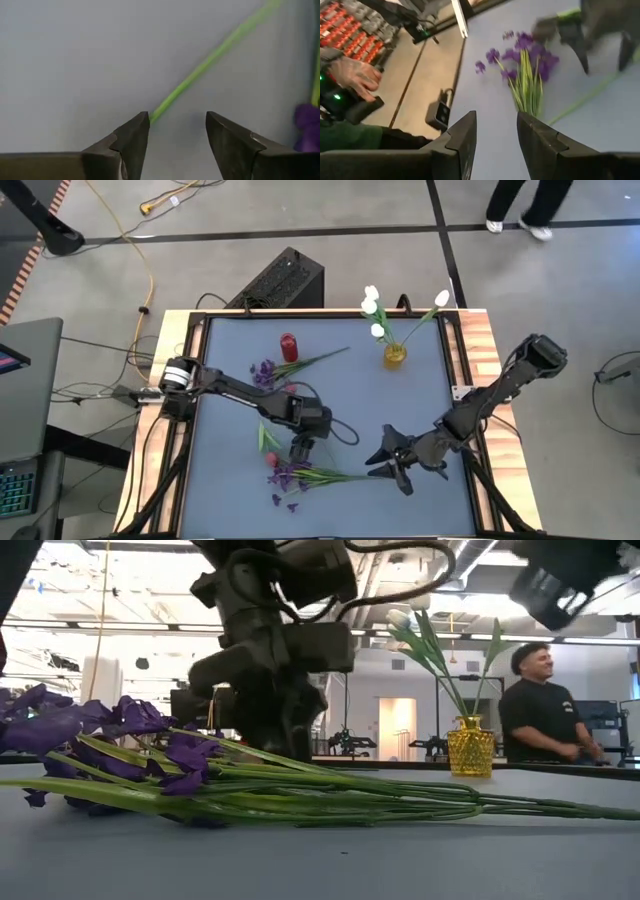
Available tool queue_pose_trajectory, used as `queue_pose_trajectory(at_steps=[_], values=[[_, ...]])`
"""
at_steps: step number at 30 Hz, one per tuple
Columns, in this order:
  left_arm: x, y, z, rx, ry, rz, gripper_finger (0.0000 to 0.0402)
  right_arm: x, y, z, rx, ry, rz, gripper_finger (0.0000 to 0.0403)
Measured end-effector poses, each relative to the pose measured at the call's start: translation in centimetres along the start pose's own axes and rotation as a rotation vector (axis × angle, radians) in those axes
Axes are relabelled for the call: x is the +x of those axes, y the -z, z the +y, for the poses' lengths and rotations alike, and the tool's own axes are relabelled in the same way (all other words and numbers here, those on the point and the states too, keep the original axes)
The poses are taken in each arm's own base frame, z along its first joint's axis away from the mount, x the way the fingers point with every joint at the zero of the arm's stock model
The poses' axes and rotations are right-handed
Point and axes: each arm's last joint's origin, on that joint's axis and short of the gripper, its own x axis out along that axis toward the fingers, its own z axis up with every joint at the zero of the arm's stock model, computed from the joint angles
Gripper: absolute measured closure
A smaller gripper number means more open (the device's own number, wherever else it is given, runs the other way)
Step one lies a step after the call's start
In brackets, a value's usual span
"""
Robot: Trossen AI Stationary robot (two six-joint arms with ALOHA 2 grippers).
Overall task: Sort flowers into vase by color
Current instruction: Put the red flower into the red vase
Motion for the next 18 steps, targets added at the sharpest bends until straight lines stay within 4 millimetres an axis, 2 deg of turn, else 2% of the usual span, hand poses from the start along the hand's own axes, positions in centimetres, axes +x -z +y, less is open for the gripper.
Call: queue_pose_trajectory(at_steps=[3,7,14,18], values=[[0.4,-0.4,0.5,0.018,-0.037,0.039,0.0216,0.0,-0.5,0.1,-0.043,-0.020,-0.039,0.0237],[0.5,-0.6,0.7,0.130,-0.047,0.044,0.0225,0.1,-1.1,0.0,-0.069,-0.030,-0.086,0.0237],[0.5,-0.4,0.8,0.297,-0.033,0.071,0.0237,0.1,-1.9,0.1,0.044,-0.066,-0.152,0.0237],[0.6,0.0,0.8,0.420,-0.016,0.097,0.0266,-0.1,-1.9,0.7,0.080,-0.073,-0.181,0.0237]])
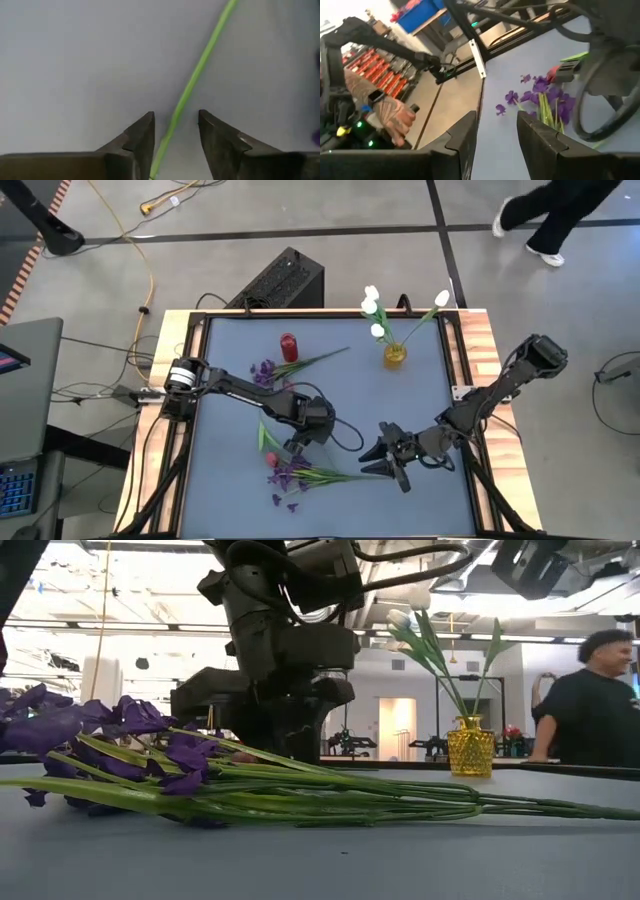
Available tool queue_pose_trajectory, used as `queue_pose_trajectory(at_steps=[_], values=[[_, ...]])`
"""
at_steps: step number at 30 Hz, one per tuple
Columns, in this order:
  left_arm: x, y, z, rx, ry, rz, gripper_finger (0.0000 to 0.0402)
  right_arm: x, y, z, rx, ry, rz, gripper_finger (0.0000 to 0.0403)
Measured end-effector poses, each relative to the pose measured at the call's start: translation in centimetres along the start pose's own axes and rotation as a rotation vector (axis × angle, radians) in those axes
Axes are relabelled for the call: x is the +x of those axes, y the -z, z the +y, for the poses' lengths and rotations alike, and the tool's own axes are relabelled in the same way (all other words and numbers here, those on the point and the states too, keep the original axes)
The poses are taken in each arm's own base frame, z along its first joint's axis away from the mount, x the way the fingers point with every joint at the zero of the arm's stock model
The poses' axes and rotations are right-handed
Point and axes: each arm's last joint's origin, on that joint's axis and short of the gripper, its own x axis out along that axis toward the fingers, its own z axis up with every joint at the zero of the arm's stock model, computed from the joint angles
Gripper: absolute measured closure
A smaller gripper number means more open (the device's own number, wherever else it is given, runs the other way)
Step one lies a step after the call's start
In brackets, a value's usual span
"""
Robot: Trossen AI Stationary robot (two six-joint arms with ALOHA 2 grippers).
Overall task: Sort flowers into vase by color
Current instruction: Put the red flower into the red vase
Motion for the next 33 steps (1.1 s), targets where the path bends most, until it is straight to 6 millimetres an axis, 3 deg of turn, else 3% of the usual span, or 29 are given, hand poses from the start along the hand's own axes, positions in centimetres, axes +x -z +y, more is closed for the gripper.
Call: queue_pose_trajectory(at_steps=[9,17,27,33], values=[[0.0,1.0,1.0,0.039,0.014,0.035,0.0387,-0.4,0.8,1.7,0.036,0.121,-0.225,0.0237],[-0.6,0.9,1.4,0.065,-0.011,0.068,0.0400,-0.1,1.4,2.2,0.040,0.106,-0.243,0.0237],[-7.2,-3.0,3.5,-0.282,-0.130,0.096,0.0401,-0.6,0.7,2.2,-0.212,0.092,-0.216,0.0237],[-12.2,-5.0,3.4,-0.406,-0.172,0.101,0.0401,-2.1,-1.5,1.0,-0.151,0.158,-0.198,0.0237]])
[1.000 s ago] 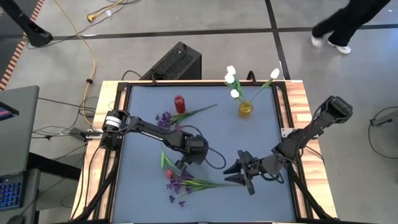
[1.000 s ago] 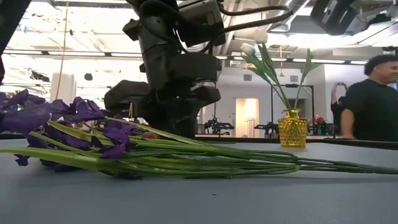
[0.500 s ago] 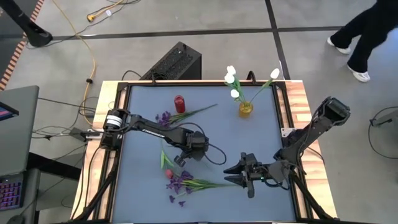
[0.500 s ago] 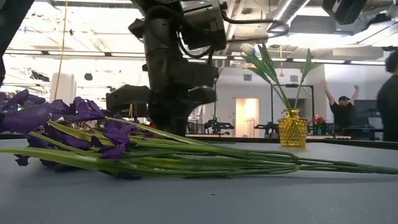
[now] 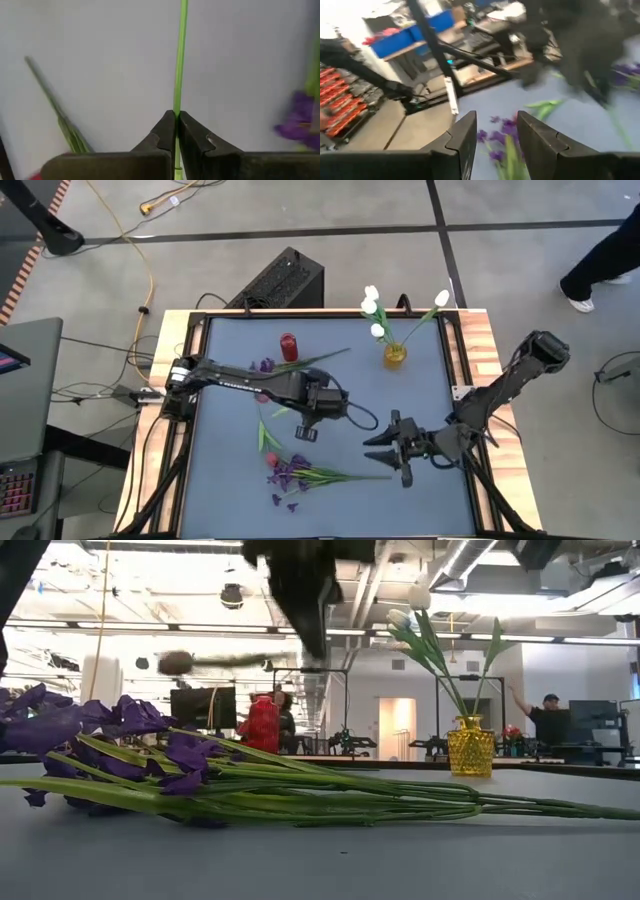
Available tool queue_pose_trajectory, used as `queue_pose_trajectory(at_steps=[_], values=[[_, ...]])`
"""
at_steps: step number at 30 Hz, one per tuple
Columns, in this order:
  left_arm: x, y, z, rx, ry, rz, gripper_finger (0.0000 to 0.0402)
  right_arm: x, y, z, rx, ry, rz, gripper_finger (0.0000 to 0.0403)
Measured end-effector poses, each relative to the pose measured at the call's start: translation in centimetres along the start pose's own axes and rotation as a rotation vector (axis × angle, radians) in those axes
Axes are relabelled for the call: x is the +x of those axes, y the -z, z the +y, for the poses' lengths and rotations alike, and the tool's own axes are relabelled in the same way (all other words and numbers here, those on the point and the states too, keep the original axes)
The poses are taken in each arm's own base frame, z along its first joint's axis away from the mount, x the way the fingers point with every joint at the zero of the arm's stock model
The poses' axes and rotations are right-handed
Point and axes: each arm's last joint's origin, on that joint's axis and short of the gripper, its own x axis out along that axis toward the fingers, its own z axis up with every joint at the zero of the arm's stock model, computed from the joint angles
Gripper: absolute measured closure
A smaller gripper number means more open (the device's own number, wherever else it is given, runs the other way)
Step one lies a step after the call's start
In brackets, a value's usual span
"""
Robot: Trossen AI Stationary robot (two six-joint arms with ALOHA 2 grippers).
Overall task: Sort flowers into vase by color
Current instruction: Put the red flower into the red vase
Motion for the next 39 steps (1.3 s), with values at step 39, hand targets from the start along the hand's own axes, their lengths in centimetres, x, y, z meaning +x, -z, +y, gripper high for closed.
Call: queue_pose_trajectory(at_steps=[39], values=[[-4.2,1.3,0.7,-0.206,0.379,0.174,0.0401,10.0,-0.3,-3.1,-0.287,0.397,0.484,0.0248]])
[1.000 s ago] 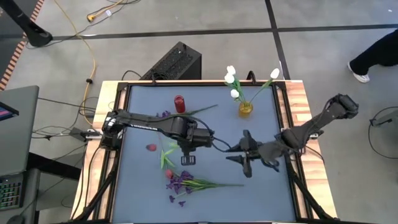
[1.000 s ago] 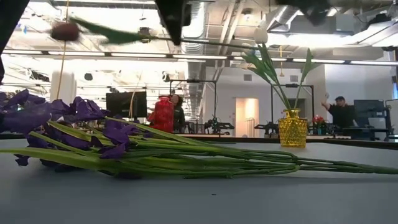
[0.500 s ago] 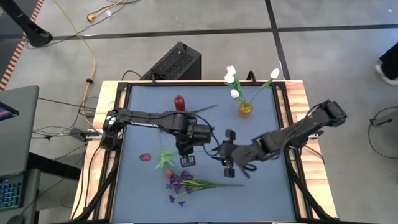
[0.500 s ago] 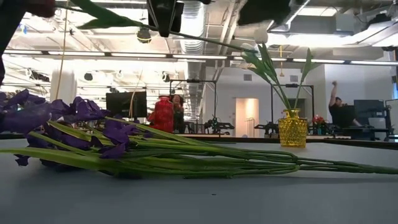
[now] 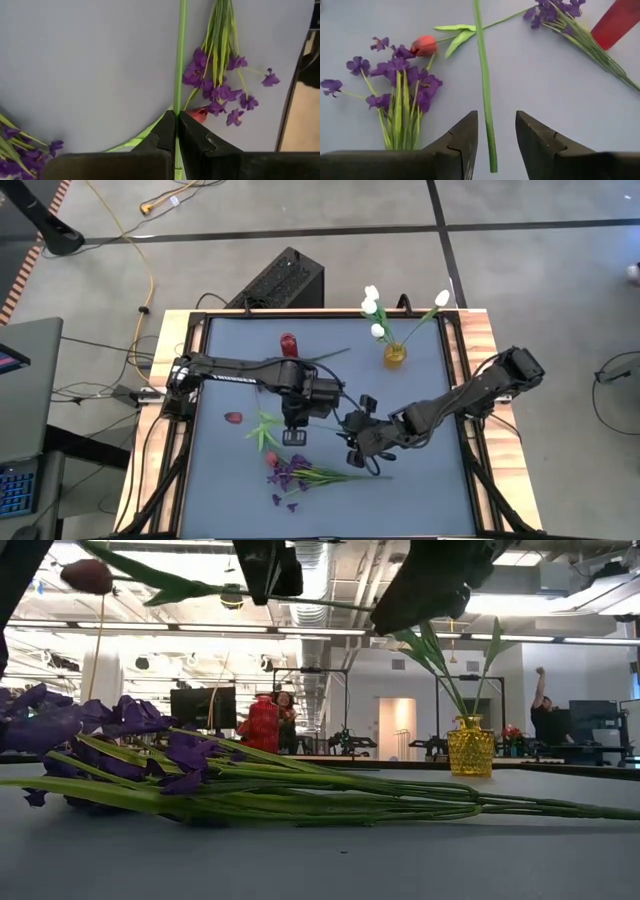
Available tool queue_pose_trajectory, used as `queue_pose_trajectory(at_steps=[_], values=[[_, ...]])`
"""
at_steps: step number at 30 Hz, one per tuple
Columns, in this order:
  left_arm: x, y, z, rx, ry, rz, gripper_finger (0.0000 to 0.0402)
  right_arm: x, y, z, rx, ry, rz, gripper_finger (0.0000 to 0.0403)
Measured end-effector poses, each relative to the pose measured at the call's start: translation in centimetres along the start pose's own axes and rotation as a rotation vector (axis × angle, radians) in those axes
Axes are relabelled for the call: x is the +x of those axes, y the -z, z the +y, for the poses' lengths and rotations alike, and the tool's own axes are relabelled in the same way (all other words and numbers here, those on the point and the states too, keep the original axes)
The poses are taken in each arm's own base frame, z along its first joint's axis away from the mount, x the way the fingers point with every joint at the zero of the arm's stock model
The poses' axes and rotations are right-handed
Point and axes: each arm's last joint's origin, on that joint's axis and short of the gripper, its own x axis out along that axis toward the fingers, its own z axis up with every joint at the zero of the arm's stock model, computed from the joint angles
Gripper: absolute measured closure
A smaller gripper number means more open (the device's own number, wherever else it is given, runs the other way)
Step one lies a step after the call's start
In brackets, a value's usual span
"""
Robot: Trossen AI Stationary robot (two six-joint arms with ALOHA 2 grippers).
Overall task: Sort flowers into vase by color
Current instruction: Put the red flower into the red vase
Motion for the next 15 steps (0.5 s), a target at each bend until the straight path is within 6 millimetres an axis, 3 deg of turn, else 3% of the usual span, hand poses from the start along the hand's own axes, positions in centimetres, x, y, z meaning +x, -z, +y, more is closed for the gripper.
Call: queue_pose_trajectory(at_steps=[15], values=[[0.88,-0.28,0.10,-0.120,0.002,-0.013,0.0401,-0.27,-0.78,-0.87,-0.101,-0.019,-0.011,0.0276]])
